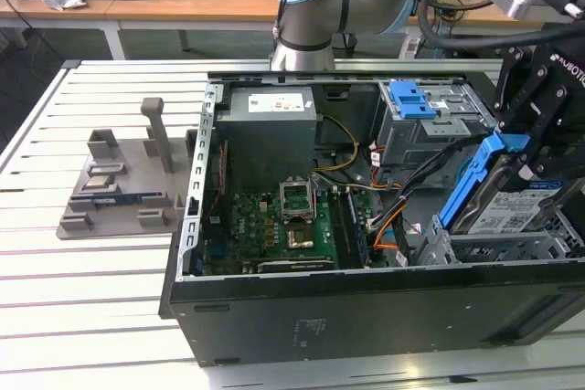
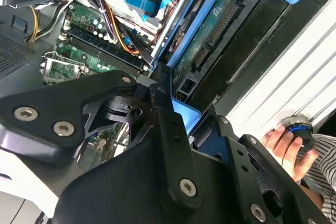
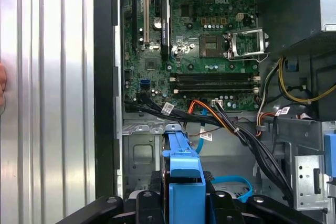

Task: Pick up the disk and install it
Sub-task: 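Insert the disk into the insertion slot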

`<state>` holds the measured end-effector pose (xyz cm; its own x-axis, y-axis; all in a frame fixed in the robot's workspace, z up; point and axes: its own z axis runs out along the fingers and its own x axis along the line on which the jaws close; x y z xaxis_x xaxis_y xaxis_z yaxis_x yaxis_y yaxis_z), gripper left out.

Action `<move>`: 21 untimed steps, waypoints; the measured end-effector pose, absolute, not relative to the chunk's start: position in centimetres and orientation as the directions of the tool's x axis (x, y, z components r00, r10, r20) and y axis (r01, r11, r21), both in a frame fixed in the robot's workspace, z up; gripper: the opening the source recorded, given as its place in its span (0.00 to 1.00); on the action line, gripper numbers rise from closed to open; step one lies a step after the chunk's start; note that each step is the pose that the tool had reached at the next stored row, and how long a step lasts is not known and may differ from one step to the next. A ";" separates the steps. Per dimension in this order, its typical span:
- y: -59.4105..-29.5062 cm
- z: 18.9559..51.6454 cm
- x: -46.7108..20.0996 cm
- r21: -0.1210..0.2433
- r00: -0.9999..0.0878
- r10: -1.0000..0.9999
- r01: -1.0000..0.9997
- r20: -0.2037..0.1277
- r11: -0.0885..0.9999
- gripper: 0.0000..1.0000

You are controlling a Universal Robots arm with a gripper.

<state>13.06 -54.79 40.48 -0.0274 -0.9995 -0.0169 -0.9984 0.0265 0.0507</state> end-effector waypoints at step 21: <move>-54.8 39.4 13.1 0.051 -0.027 -0.999 -0.998 -0.017 0.026 0.44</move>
